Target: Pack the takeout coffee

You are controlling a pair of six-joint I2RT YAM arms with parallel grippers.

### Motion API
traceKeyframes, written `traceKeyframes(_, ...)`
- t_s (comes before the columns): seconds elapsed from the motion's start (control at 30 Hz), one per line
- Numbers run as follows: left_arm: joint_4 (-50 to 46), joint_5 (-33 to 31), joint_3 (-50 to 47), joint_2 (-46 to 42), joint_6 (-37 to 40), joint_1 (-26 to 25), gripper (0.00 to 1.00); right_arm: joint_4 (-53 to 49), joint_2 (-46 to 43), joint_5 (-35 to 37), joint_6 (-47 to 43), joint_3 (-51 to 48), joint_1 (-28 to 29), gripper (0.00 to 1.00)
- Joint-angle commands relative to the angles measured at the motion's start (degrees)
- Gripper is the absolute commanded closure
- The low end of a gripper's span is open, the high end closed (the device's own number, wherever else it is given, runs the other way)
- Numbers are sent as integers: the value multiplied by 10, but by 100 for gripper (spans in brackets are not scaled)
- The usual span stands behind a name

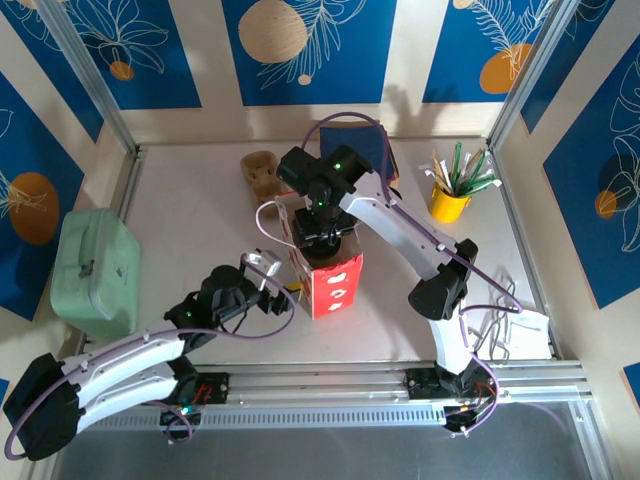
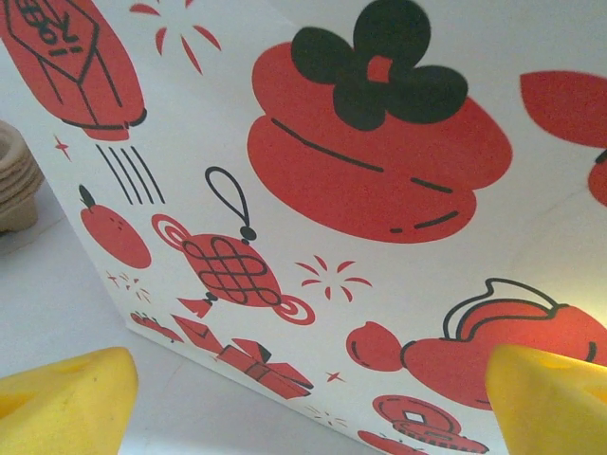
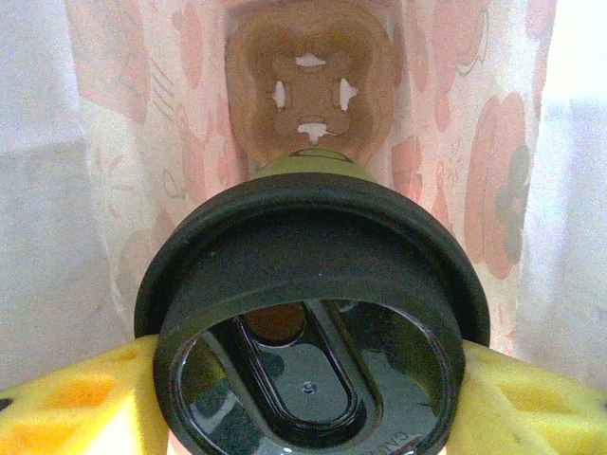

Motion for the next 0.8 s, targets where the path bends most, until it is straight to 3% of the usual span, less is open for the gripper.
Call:
traceKeyframes(0.0, -19, -25, -3, -9, 30, -6, 5, -87, 7, -6, -1, -8, 4, 41)
traceKeyframes(0.77, -1, -45, -21, -21, 36, -5, 4, -86, 23, -1, -9, -26, 1, 41)
